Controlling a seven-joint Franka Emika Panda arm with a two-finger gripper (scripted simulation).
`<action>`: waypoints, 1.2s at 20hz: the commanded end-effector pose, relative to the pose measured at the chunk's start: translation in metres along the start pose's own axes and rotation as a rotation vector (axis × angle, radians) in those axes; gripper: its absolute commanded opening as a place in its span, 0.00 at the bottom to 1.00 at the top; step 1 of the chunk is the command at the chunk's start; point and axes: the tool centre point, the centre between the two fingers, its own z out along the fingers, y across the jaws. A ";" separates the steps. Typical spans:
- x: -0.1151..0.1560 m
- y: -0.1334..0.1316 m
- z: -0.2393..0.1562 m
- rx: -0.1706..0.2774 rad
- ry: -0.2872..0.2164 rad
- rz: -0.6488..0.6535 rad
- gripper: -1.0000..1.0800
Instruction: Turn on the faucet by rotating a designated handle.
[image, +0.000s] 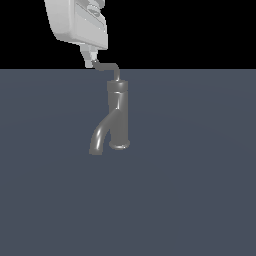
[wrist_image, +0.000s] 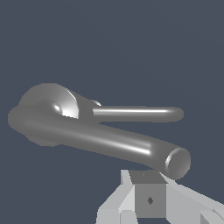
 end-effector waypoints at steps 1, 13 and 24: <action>0.020 0.000 0.000 -0.002 0.002 0.013 0.00; 0.052 0.011 0.000 -0.003 0.001 -0.024 0.00; 0.096 -0.020 0.000 -0.004 0.002 -0.004 0.00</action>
